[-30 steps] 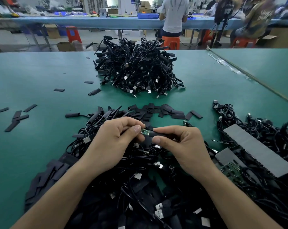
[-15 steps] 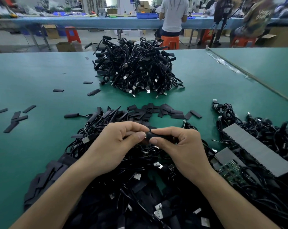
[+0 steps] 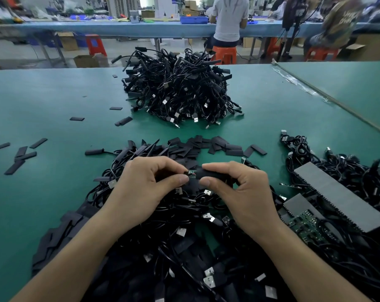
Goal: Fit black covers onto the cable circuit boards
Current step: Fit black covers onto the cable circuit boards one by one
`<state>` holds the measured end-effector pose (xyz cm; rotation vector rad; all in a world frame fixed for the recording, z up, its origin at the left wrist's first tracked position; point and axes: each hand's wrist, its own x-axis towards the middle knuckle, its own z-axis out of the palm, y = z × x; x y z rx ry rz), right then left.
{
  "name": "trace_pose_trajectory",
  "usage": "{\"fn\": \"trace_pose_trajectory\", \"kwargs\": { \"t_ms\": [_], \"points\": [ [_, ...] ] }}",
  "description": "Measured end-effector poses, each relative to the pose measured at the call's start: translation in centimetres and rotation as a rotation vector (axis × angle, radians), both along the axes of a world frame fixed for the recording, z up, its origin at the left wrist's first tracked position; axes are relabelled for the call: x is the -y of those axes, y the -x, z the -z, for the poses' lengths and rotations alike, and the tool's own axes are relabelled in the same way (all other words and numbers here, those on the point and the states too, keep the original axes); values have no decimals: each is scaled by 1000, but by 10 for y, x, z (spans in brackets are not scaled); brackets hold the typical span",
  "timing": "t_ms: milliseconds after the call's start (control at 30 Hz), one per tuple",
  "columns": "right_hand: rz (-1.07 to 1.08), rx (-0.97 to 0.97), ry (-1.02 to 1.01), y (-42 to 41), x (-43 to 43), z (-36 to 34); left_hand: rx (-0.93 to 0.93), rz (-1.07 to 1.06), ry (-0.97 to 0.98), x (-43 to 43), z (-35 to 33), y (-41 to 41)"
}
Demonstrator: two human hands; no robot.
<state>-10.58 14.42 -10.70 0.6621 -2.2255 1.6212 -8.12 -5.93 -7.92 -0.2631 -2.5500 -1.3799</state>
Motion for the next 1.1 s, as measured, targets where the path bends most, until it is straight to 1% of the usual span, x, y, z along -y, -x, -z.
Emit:
{"fn": "trace_pose_trajectory", "kwargs": {
  "t_ms": [100,233,300,467,667,767,933,1033,1100],
  "points": [
    [-2,-82,-65,0,0,-1,-14,1,57,-2,-1,-2],
    [-19,-132,-146,2,-1,-1,28,23,33,-1,-3,-2],
    [-28,-136,-151,2,-1,0,43,30,34,-1,-3,-1],
    [-51,-116,-112,3,-1,0,55,25,15,-1,-2,-1],
    [-111,-12,-23,1,0,-1,88,53,-5,-1,-3,-1],
    [-123,32,-20,0,1,-2,89,59,-9,-2,-3,-2],
    [-70,43,8,-3,3,-4,76,20,-28,-2,-3,-2],
    [54,99,108,-1,4,-3,73,-21,-65,-5,-3,-3],
    [84,118,176,0,4,-3,70,-38,-88,-6,-2,-3]
  ]
}}
